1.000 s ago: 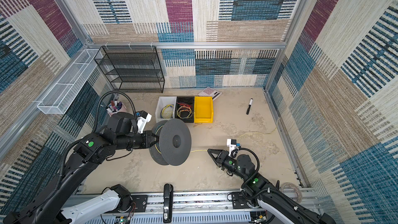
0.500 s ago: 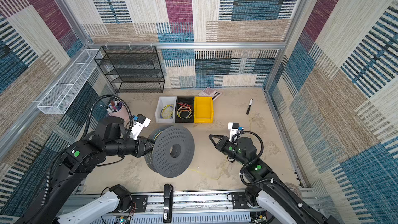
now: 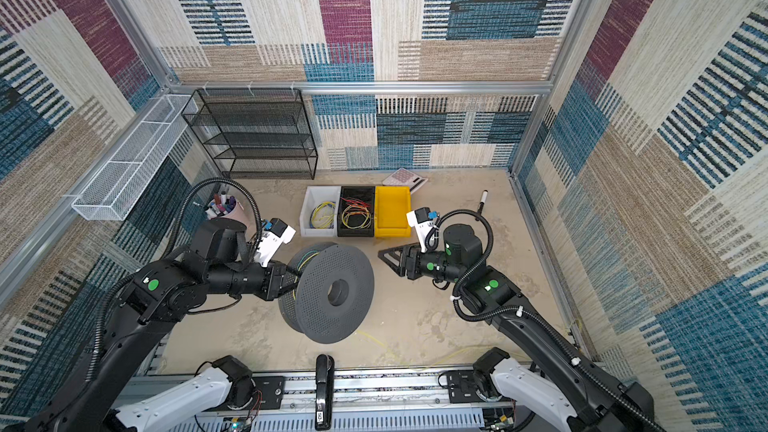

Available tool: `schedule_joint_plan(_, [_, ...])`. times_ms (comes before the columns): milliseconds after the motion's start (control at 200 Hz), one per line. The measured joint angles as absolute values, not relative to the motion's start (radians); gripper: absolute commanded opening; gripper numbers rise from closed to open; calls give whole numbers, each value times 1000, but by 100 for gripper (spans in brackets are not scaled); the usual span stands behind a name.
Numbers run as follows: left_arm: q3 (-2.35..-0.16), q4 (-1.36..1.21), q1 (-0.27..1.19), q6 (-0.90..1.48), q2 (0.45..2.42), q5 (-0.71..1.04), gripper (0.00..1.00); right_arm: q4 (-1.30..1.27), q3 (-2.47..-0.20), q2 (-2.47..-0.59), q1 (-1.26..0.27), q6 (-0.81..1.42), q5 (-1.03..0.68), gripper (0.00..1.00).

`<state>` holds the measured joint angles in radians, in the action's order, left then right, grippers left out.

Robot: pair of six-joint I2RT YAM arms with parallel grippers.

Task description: Wrap the cables

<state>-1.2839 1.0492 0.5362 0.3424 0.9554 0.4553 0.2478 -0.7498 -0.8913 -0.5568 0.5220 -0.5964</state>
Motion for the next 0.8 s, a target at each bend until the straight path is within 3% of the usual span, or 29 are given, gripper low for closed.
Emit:
schedule_joint_plan(20, [-1287,1046,536,343,958,448,0,261,-736,-883,-557,508,-609,58])
schedule_joint_plan(45, [-1291,1040,535,343,962,442,0,275,-712,-868,-557,490,-634,70])
schedule_joint_plan(70, [-1295,1036,532,344,969,435,0,284,-690,-854,-557,480,-655,72])
schedule_joint_plan(301, [-1346,1003,505,346,1051,424,0,310,-552,-752,-561,388,-762,74])
schedule_joint_plan(801, [-1452,1009,468,346,1132,438,0,282,-467,-779,-586,347,-817,73])
